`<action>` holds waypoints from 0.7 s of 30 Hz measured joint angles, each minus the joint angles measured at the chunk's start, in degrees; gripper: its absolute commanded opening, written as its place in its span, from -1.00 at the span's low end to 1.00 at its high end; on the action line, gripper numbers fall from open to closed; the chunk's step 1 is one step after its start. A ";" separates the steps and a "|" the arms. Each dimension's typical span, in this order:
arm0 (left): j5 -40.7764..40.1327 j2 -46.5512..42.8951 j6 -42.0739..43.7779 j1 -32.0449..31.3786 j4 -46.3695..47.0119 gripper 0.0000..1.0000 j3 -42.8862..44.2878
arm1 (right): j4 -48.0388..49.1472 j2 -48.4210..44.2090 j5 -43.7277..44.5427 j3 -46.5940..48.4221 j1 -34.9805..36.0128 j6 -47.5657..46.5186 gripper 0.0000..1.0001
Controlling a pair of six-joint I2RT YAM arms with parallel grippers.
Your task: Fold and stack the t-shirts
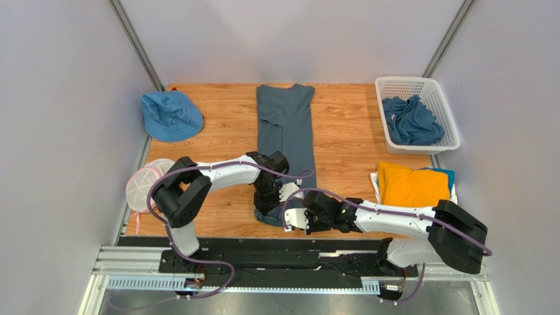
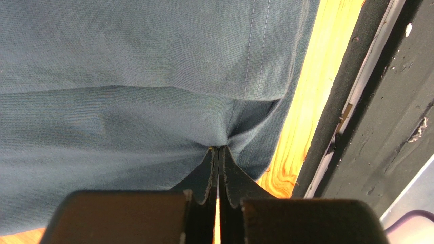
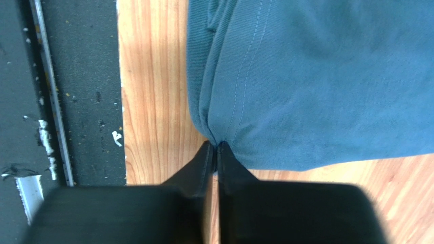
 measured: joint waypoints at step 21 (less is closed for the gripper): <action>-5.60 -12.00 -0.22 -0.24 1.05 -1.00 -1.57 | -12.02 -7.32 4.81 10.64 0.02 4.13 -1.00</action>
